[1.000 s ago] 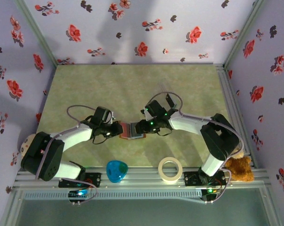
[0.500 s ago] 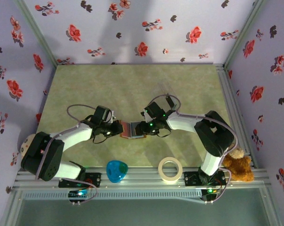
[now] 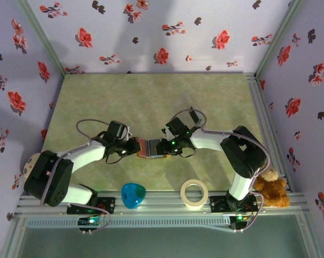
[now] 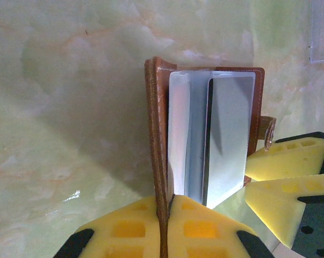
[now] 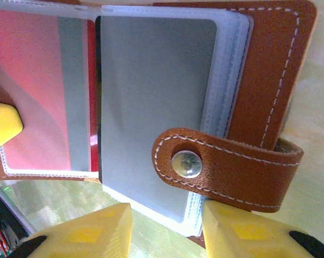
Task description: Put the credit cards into the card holder
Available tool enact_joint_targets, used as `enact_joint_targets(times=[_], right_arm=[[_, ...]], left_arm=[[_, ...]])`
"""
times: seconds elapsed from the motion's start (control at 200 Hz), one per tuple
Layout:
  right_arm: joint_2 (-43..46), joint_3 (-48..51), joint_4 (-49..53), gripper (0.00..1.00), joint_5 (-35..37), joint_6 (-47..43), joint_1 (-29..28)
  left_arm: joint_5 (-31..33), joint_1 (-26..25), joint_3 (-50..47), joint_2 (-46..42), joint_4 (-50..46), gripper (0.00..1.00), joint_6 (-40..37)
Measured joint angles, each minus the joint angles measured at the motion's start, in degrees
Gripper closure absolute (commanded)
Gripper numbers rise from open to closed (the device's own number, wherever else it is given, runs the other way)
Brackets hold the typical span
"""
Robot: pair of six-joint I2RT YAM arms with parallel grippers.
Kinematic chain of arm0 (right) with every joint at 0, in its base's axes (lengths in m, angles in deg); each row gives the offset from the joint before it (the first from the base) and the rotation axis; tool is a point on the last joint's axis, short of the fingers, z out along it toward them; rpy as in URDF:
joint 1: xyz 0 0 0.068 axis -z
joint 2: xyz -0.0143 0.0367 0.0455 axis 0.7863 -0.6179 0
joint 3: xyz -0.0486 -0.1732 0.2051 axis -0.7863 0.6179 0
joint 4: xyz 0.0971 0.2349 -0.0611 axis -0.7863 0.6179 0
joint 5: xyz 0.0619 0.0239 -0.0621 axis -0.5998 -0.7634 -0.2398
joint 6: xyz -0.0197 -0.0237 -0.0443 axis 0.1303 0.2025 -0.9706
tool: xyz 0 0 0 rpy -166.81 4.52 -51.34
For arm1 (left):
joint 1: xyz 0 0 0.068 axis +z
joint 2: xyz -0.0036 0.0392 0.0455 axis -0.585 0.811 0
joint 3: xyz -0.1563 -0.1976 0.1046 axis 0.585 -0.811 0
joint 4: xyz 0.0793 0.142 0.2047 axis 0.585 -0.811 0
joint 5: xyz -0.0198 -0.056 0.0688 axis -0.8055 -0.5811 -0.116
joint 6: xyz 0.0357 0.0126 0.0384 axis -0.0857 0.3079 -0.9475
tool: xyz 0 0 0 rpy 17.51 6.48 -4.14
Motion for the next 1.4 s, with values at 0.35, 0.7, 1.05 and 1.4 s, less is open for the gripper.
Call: enact_joint_targets(times=[0.35,0.7,1.05,1.4], right_arm=[[-0.55,-0.02,-0.26,0.7,-0.48,-0.2,0.0],[-0.9,0.09,-5.07,0.83,-3.02,1.27,0.07],[-0.9,1.86,-10.67,0.7,-7.52,1.27,0.33],[0.2,2.75,-17.05,0.7,-11.61,0.13,0.15]], left_arm=[[-0.42,0.02,0.0,0.0,0.0,1.0,0.02],[-0.44,0.02,0.0,0.0,0.0,1.0,0.0],[-1.05,0.02,0.0,0.0,0.02,0.87,0.02],[-1.9,0.13,0.0,0.0,0.22,0.69,0.55]])
